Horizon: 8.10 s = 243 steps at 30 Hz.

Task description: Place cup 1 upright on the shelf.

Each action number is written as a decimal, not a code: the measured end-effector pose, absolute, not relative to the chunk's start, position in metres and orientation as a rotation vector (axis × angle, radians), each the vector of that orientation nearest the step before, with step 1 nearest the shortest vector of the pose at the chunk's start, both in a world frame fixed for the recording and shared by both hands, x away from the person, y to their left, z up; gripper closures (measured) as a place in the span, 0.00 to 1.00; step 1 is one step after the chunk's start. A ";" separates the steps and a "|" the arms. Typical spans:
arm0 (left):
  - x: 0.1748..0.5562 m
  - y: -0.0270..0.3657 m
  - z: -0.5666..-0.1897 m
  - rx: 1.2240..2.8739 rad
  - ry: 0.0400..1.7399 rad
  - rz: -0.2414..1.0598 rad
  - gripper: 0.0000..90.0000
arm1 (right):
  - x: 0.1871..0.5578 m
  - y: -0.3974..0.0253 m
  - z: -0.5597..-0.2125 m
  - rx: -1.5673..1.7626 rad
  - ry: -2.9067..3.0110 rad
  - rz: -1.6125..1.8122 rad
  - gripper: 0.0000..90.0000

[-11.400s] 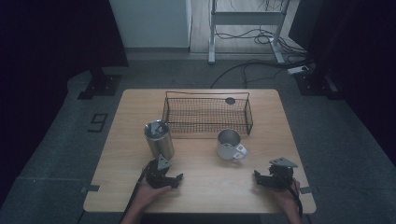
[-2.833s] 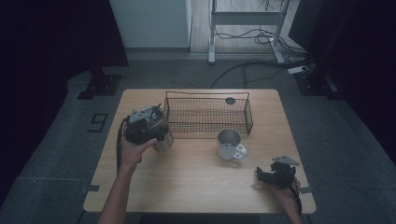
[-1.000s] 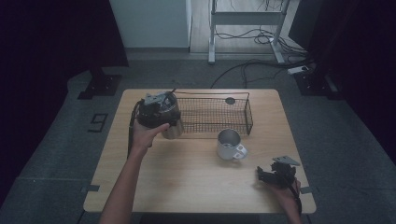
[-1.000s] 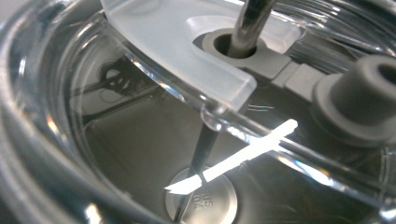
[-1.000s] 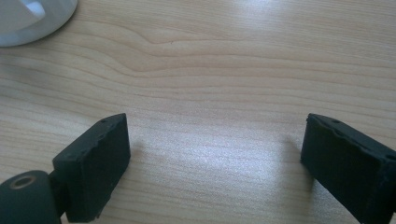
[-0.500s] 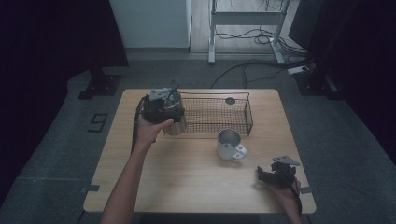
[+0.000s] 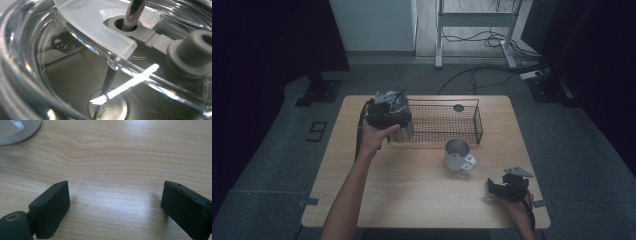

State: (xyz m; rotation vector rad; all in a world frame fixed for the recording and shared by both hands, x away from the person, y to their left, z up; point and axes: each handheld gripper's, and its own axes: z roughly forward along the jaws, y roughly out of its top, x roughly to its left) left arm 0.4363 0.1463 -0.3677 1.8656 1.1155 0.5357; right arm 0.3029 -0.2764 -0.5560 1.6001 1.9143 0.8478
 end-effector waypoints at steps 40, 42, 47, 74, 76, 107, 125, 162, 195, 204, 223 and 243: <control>0.473 0.121 -0.359 1.880 1.124 0.546 0.04 | 0.303 -0.276 -0.556 1.601 1.913 0.847 0.09; 0.476 0.121 -0.360 1.877 1.130 0.547 0.04 | 0.303 -0.276 -0.556 1.602 1.913 0.847 0.09; 0.483 0.121 -0.359 1.875 1.142 0.547 0.04 | 0.303 -0.276 -0.556 1.602 1.913 0.848 0.09; 0.517 0.099 -0.377 1.906 1.171 0.552 0.04 | 0.303 -0.277 -0.556 1.602 1.912 0.848 0.09; 0.518 0.098 -0.379 1.909 1.175 0.558 0.04 | 0.303 -0.277 -0.556 1.603 1.912 0.848 0.09; 0.532 0.094 -0.423 1.947 1.256 0.542 0.04 | 0.303 -0.277 -0.556 1.603 1.911 0.847 0.10; 0.533 0.097 -0.443 1.961 1.290 0.548 0.04 | 0.303 -0.276 -0.556 1.604 1.911 0.847 0.10; 0.517 0.100 -0.461 1.962 1.291 0.561 0.01 | 0.303 -0.276 -0.556 1.602 1.911 0.845 0.10; 0.450 0.164 -0.433 1.872 1.210 0.561 0.03 | 0.310 -0.278 -0.556 1.602 1.910 0.844 0.10; 0.430 0.168 -0.442 1.897 1.190 0.544 0.04 | 0.309 -0.278 -0.556 1.605 1.905 0.846 0.11; 0.378 0.185 -0.475 1.933 1.189 0.547 0.06 | 0.307 -0.279 -0.556 1.613 1.890 0.848 0.14; 0.327 0.206 -0.514 1.989 1.203 0.476 0.08 | 0.307 -0.279 -0.556 1.619 1.883 0.844 0.14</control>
